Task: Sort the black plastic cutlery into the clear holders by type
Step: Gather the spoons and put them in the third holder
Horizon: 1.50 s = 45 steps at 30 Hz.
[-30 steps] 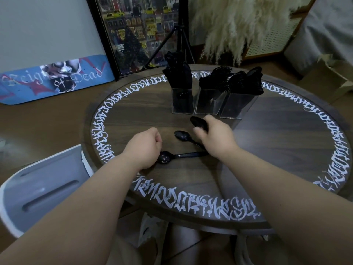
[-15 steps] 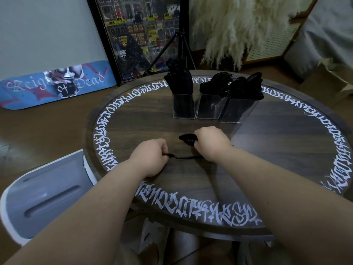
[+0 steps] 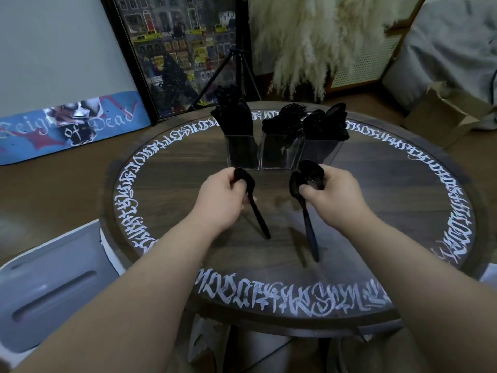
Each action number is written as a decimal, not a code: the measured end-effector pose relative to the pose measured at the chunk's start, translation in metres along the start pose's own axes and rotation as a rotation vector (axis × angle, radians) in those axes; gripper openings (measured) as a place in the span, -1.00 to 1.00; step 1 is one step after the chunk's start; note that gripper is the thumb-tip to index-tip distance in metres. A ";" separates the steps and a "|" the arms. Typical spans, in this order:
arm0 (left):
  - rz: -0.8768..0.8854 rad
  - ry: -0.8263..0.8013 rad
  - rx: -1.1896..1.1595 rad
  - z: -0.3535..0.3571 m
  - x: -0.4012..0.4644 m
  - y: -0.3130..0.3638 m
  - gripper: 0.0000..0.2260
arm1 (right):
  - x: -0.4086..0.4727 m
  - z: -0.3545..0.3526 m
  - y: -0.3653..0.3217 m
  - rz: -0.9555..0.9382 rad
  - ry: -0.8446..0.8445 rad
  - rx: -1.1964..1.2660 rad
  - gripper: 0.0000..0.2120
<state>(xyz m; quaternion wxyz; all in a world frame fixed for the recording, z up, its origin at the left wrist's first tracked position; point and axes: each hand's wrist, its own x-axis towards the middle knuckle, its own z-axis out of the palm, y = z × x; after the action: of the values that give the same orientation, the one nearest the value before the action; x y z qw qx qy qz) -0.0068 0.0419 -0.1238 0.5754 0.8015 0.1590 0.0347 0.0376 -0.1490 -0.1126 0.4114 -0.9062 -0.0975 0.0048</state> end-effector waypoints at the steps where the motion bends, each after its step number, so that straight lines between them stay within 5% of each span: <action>1: 0.028 -0.001 0.079 0.005 0.002 -0.002 -0.75 | -0.003 -0.001 -0.001 0.027 -0.002 0.106 -0.80; 6: 0.078 0.001 0.229 0.022 0.001 -0.002 -0.83 | -0.010 0.009 -0.006 0.147 -0.125 0.548 -0.75; 12: 0.063 -0.180 0.037 0.039 -0.003 0.004 -0.65 | -0.003 0.027 0.001 0.173 -0.008 0.519 -0.85; 19: -0.061 -0.300 -0.230 0.044 -0.011 0.014 -0.72 | 0.002 0.024 0.006 0.185 -0.021 0.506 -0.87; 25: -0.085 -0.349 0.014 0.047 -0.010 0.009 -0.76 | 0.007 0.028 0.009 0.245 0.019 0.535 -0.87; 33: -0.118 -0.143 0.030 0.040 -0.004 0.005 -0.71 | 0.008 0.011 0.004 0.298 0.096 0.619 -0.77; 45: -0.045 -0.222 0.031 0.049 -0.008 0.013 -0.74 | 0.001 0.025 -0.005 0.260 0.004 0.693 -0.82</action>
<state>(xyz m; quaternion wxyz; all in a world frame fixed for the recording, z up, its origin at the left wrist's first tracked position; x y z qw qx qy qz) 0.0001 -0.0085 -0.1271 0.5776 0.8054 0.1130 -0.0697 0.0355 -0.1272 -0.1258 0.6899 -0.7180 0.0269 0.0879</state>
